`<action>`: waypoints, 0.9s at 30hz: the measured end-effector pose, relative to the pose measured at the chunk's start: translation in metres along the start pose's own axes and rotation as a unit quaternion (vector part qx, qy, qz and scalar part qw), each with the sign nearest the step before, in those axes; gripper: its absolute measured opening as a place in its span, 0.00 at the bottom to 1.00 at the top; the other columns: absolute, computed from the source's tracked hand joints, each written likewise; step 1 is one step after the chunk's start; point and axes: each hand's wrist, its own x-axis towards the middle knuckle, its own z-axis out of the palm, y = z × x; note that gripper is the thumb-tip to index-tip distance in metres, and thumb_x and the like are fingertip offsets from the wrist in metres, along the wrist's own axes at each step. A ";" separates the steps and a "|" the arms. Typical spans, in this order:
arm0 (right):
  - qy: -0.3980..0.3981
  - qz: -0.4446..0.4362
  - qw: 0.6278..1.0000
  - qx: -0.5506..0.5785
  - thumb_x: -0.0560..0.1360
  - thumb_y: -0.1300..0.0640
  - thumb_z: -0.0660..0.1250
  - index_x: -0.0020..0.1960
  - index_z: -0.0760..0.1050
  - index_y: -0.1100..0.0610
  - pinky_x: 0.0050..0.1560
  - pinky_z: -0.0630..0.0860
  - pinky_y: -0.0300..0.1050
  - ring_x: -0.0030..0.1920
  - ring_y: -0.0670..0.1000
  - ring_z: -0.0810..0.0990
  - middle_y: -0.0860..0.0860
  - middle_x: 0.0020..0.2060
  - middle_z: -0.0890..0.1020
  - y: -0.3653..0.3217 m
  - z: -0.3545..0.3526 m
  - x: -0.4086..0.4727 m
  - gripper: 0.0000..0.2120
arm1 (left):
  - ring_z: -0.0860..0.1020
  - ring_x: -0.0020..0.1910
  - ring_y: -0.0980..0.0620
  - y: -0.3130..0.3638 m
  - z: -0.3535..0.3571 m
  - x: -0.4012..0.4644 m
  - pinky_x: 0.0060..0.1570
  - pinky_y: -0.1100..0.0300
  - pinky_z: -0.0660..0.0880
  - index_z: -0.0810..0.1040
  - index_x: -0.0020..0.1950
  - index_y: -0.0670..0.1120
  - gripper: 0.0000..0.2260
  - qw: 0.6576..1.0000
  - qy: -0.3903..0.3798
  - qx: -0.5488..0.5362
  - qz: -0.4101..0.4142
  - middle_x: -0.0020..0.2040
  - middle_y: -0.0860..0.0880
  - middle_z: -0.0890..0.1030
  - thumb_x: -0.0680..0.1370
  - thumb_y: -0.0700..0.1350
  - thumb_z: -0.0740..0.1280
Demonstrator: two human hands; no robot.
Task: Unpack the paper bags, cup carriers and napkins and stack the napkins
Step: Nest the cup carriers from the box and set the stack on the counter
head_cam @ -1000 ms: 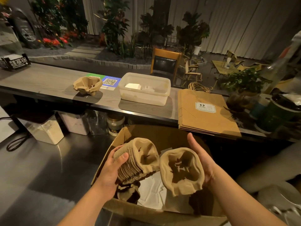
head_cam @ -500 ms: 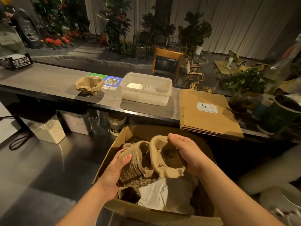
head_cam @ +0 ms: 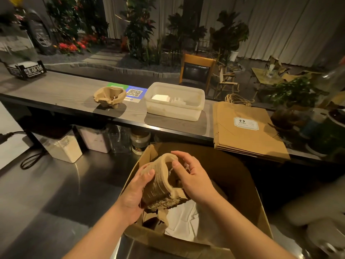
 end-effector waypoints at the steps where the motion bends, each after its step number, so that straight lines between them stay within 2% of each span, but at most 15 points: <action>1: -0.006 -0.005 1.000 -0.015 0.82 0.43 0.62 0.64 0.71 0.34 0.62 0.77 0.44 0.60 0.43 0.75 0.41 0.61 0.74 -0.002 0.003 0.003 0.11 | 0.79 0.66 0.37 0.004 -0.002 0.000 0.66 0.38 0.76 0.73 0.75 0.51 0.45 1.000 -0.003 0.001 0.003 0.67 0.38 0.79 0.62 0.65 0.82; 3: -0.012 -0.012 1.000 -0.002 0.82 0.40 0.61 0.66 0.71 0.34 0.63 0.77 0.47 0.62 0.43 0.75 0.41 0.63 0.74 -0.006 0.006 0.008 0.13 | 0.79 0.66 0.38 0.013 -0.007 0.000 0.64 0.41 0.78 0.73 0.75 0.51 0.45 1.000 -0.008 0.006 0.007 0.67 0.39 0.80 0.62 0.65 0.82; 5: -0.004 0.000 0.998 0.058 0.81 0.38 0.60 0.68 0.71 0.35 0.62 0.80 0.51 0.63 0.45 0.78 0.43 0.63 0.77 -0.006 0.008 0.014 0.16 | 0.79 0.67 0.38 0.022 -0.016 0.000 0.63 0.42 0.78 0.72 0.75 0.50 0.47 1.000 0.007 0.006 0.015 0.68 0.39 0.79 0.61 0.65 0.83; 7: 0.034 0.061 0.990 0.126 0.83 0.42 0.59 0.69 0.73 0.38 0.57 0.83 0.51 0.58 0.48 0.82 0.47 0.59 0.81 -0.006 0.005 0.021 0.15 | 0.77 0.68 0.36 0.030 -0.025 0.000 0.64 0.41 0.77 0.71 0.76 0.49 0.48 0.999 0.029 -0.013 0.016 0.70 0.38 0.78 0.61 0.65 0.83; 9: 0.085 0.153 0.970 0.166 0.84 0.45 0.59 0.66 0.76 0.44 0.54 0.83 0.51 0.54 0.52 0.83 0.51 0.54 0.82 0.002 0.000 0.032 0.13 | 0.77 0.69 0.35 0.038 -0.034 0.000 0.63 0.40 0.77 0.73 0.75 0.50 0.44 0.998 0.056 -0.031 0.022 0.70 0.39 0.78 0.64 0.65 0.81; 12: 0.117 0.268 0.946 0.138 0.84 0.46 0.61 0.63 0.75 0.51 0.45 0.80 0.46 0.51 0.54 0.83 0.53 0.52 0.82 0.035 -0.001 0.046 0.13 | 0.78 0.66 0.36 0.049 -0.043 0.000 0.60 0.41 0.76 0.81 0.68 0.52 0.25 0.994 0.087 -0.065 0.012 0.67 0.39 0.81 0.76 0.63 0.68; 14: 0.116 0.314 0.936 0.107 0.83 0.47 0.63 0.65 0.74 0.52 0.42 0.78 0.45 0.51 0.54 0.82 0.54 0.53 0.81 0.060 0.004 0.053 0.14 | 0.79 0.64 0.36 0.056 -0.046 -0.001 0.55 0.43 0.77 0.81 0.68 0.52 0.25 0.993 0.095 -0.075 -0.005 0.64 0.40 0.83 0.77 0.62 0.61; 17: 0.096 0.344 0.930 0.087 0.82 0.51 0.65 0.71 0.70 0.55 0.39 0.76 0.43 0.50 0.54 0.81 0.55 0.54 0.80 0.084 0.015 0.060 0.18 | 0.79 0.62 0.36 0.064 -0.046 -0.001 0.50 0.46 0.78 0.82 0.67 0.53 0.26 0.989 0.125 -0.078 -0.009 0.61 0.41 0.85 0.76 0.64 0.60; 20: 0.070 0.362 0.925 0.091 0.79 0.50 0.71 0.78 0.61 0.52 0.44 0.80 0.44 0.53 0.54 0.81 0.56 0.62 0.79 0.098 0.029 0.068 0.31 | 0.79 0.62 0.35 0.065 -0.048 0.000 0.55 0.44 0.76 0.86 0.62 0.53 0.26 0.985 0.149 -0.081 -0.016 0.61 0.40 0.85 0.74 0.65 0.60; 23: 0.061 0.362 0.927 0.081 0.74 0.48 0.76 0.73 0.65 0.51 0.53 0.81 0.52 0.58 0.56 0.80 0.54 0.65 0.78 0.114 0.041 0.082 0.33 | 0.78 0.61 0.34 0.064 -0.048 -0.001 0.61 0.42 0.68 0.89 0.55 0.52 0.26 0.983 0.163 -0.081 -0.029 0.59 0.38 0.85 0.73 0.66 0.60; 25: 0.058 0.371 0.924 0.072 0.71 0.46 0.79 0.76 0.61 0.52 0.60 0.80 0.55 0.62 0.58 0.79 0.55 0.66 0.76 0.121 0.047 0.091 0.41 | 0.77 0.62 0.33 0.065 -0.049 -0.002 0.64 0.41 0.65 0.89 0.55 0.52 0.26 0.982 0.167 -0.086 -0.031 0.60 0.37 0.85 0.72 0.67 0.61; 27: 0.045 0.374 0.921 0.097 0.69 0.46 0.80 0.77 0.59 0.53 0.60 0.79 0.56 0.63 0.59 0.78 0.55 0.67 0.76 0.127 0.051 0.099 0.45 | 0.77 0.64 0.33 0.064 -0.051 -0.002 0.72 0.39 0.64 0.88 0.58 0.52 0.27 0.980 0.169 -0.094 -0.036 0.61 0.38 0.84 0.72 0.67 0.61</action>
